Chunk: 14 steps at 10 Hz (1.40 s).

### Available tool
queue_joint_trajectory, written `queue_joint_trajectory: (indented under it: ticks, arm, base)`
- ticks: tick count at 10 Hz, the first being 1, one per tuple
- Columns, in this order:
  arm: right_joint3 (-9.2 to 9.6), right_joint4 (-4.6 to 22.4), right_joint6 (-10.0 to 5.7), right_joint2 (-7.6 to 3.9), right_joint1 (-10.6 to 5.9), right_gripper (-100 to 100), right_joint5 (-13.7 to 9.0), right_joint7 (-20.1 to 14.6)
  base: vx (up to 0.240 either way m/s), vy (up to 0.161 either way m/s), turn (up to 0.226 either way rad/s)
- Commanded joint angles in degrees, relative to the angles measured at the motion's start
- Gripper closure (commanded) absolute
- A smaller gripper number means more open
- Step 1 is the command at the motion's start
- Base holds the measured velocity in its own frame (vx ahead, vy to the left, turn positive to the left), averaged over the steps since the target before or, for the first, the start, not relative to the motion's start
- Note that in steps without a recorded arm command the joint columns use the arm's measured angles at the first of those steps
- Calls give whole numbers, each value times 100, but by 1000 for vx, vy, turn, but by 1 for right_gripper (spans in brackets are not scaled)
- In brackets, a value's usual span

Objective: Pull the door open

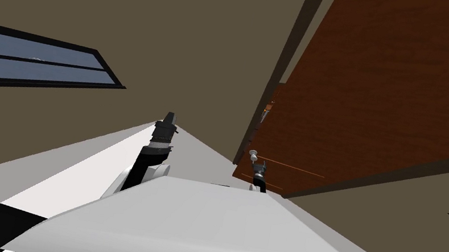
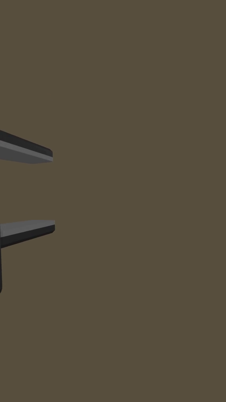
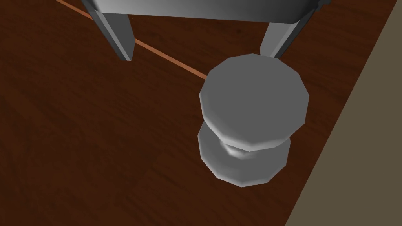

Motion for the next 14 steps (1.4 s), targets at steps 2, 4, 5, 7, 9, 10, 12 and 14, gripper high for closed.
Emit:
queue_joint_trajectory:
  ticks: [2,4,5,7,9,10,12,14]
  arm:
    - [123,-302,104,180,10,-100,-98,-341]
    - [155,-306,135,215,-15,-100,-185,-569]
    - [187,-310,165,249,-39,-100,-268,-793]
    - [217,-314,193,282,-63,-100,-350,-1013]
    - [274,-321,247,342,-106,-100,-500,-1378]
    - [274,-321,247,342,-106,-100,-500,-1425]
    - [323,-327,293,395,-143,-100,-631,-1773]
    - [362,-332,330,437,-173,-100,-735,-2085]
  base:
    - [-50,3,52]
    - [-68,12,80]
    - [-66,4,25]
    - [-79,-13,35]
    - [-60,-24,46]
    - [-54,-22,16]
    - [-67,-14,34]
    - [-82,-27,37]
